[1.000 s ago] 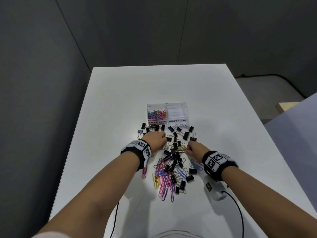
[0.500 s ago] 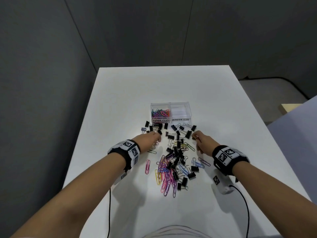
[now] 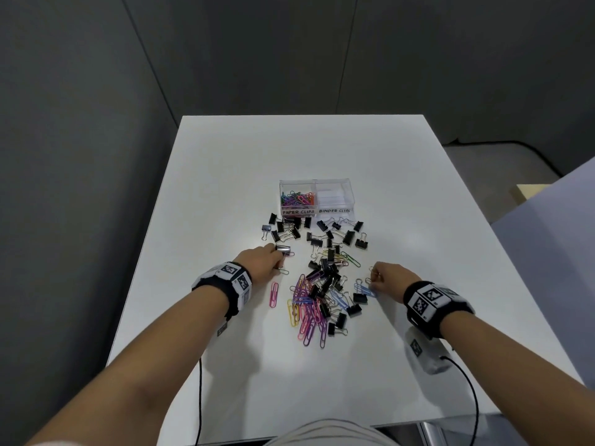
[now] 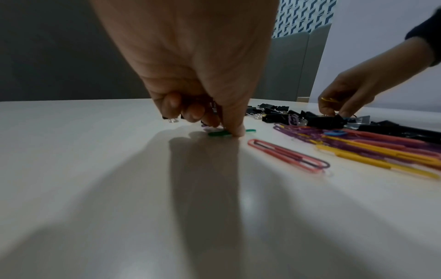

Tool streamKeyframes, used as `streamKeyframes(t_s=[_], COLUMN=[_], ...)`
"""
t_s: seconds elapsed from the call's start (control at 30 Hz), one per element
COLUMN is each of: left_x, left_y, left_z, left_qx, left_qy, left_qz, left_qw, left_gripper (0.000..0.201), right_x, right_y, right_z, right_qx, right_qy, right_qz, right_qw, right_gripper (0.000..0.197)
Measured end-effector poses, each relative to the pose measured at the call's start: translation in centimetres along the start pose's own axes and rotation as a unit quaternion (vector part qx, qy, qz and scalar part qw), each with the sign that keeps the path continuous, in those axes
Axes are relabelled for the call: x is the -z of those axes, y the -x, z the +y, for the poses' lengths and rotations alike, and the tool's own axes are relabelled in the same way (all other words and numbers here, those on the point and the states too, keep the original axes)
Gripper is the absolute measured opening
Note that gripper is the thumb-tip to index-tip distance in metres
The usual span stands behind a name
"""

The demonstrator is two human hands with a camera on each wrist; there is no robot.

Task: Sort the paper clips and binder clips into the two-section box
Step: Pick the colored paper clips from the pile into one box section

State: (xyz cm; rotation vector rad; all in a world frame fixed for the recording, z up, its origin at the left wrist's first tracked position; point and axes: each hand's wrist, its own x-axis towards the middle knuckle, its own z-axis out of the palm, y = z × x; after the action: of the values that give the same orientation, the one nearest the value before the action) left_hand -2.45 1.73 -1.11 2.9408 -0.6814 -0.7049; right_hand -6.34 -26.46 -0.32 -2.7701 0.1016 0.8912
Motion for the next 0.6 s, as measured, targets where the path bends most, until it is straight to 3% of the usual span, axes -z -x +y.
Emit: streamKeyframes(t_s=[0.2, 0.33, 0.47, 0.6], left_x=[-0.5, -0.7, -1.0, -1.1], left_y=[0.5, 0.9, 1.0, 1.7], left_z=[0.3, 0.5, 0.3, 0.2], left_qx=[-0.009, 0.027, 0.036, 0.027], left_qy=[-0.053, 0.029, 0.084, 0.084], left_qz=[0.025, 0.024, -0.009, 0.0], left_qw=[0.998, 0.999, 0.996, 0.996], left_gripper=[0.027, 0.028, 0.032, 0.039], right_x=[-0.7, -0.6, -0.4, -0.1], right_y=[-0.1, 0.2, 0.7, 1.3], right_z=[-1.5, -1.6, -0.8, -0.3], right_qx=[0.021, 0.025, 0.025, 0.03], right_qy=[-0.012, -0.06, -0.067, -0.086], right_qz=[0.01, 0.022, 0.014, -0.001], right_qw=[1.0, 0.998, 0.997, 0.996], right_gripper=[0.007, 0.003, 0.027, 0.01])
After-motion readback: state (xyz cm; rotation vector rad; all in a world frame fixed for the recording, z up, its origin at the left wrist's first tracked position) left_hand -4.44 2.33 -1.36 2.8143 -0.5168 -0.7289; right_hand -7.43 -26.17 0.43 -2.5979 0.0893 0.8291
